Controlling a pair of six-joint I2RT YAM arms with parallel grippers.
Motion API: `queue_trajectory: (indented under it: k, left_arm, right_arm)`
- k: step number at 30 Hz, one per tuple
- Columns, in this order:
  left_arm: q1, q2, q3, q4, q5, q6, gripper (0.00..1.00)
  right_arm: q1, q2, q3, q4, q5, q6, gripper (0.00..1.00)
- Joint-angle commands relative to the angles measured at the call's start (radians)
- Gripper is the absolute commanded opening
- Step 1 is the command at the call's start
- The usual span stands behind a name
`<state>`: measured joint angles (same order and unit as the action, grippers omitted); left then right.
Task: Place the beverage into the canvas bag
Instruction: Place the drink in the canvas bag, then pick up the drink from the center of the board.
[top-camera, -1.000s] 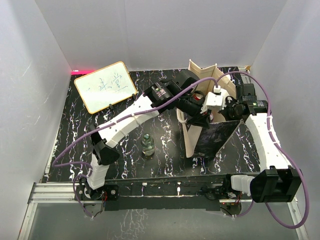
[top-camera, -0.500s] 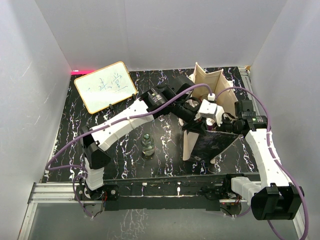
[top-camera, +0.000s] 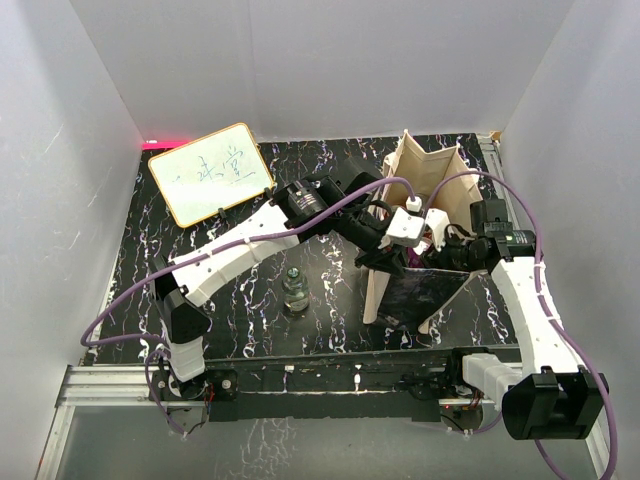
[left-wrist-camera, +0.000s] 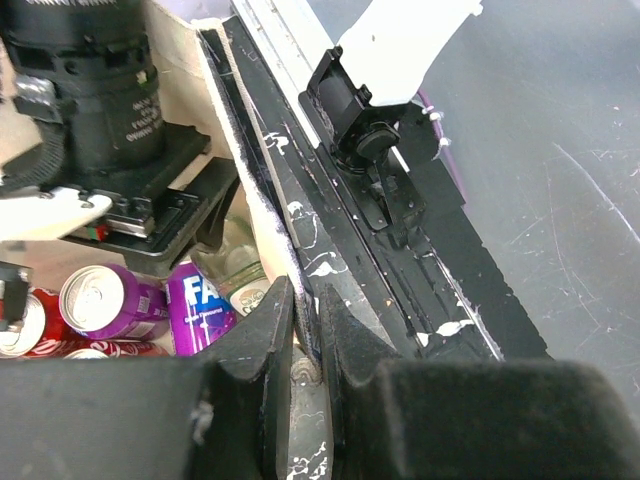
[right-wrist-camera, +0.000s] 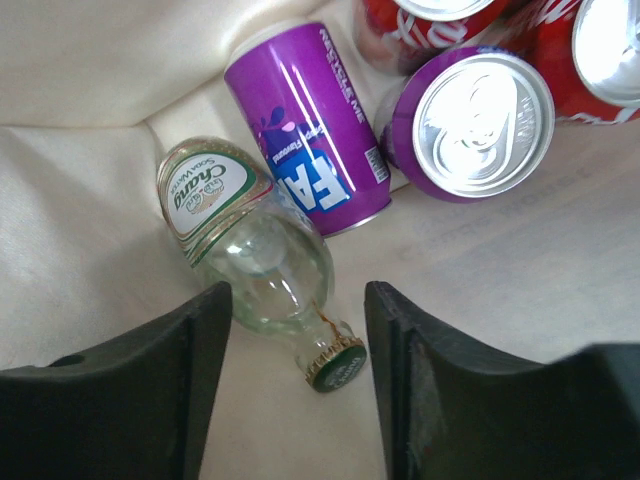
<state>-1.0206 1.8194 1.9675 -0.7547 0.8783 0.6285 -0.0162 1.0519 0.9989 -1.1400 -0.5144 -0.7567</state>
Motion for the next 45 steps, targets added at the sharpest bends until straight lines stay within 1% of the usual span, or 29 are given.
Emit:
queue_trajectory:
  k: [1, 4, 8, 13, 18, 22, 25, 29, 35, 36, 40, 45]
  left_arm:
    - [-0.006, -0.054, -0.016, -0.105, 0.034, 0.023, 0.00]
    - [-0.003, -0.060, -0.017, -0.106, 0.027, 0.023, 0.00]
    - [0.001, -0.057, -0.016, -0.110, 0.031, 0.032, 0.04]
    - [0.001, -0.043, 0.008, -0.108, 0.051, 0.031, 0.12]
    - [0.001, -0.030, 0.023, -0.107, 0.075, 0.020, 0.23]
    - [0.001, -0.023, 0.036, -0.110, 0.093, 0.015, 0.35]
    - [0.000, -0.016, 0.059, -0.107, 0.097, 0.005, 0.48]
    - [0.001, -0.014, 0.100, -0.104, 0.091, -0.009, 0.62]
    - [0.022, -0.024, 0.174, -0.110, 0.064, -0.020, 0.89]
    - [0.029, -0.027, 0.188, -0.110, 0.061, -0.022, 0.96]
    - [0.068, -0.043, 0.235, -0.105, 0.056, -0.048, 0.97]
    - [0.189, -0.100, 0.226, -0.092, 0.051, -0.093, 0.96]
  right_arm:
    - [-0.010, 0.005, 0.091, -0.012, -0.072, 0.039, 0.68]
    - [-0.010, 0.020, 0.150, -0.011, -0.111, 0.065, 0.74]
    - [-0.010, 0.035, 0.231, 0.007, -0.137, 0.097, 0.76]
    - [-0.010, 0.037, 0.307, 0.067, -0.153, 0.153, 0.76]
    - [-0.010, 0.028, 0.353, 0.134, -0.159, 0.200, 0.76]
    - [-0.010, 0.020, 0.383, 0.187, -0.163, 0.236, 0.76]
    - [-0.010, 0.025, 0.404, 0.211, -0.177, 0.253, 0.76]
    - [-0.010, 0.034, 0.418, 0.225, -0.197, 0.268, 0.75]
    - [-0.010, 0.034, 0.437, 0.259, -0.232, 0.303, 0.75]
    - [-0.010, 0.034, 0.443, 0.265, -0.240, 0.309, 0.75]
    - [-0.010, 0.038, 0.469, 0.286, -0.277, 0.331, 0.74]
    - [-0.010, 0.052, 0.544, 0.327, -0.348, 0.385, 0.73]
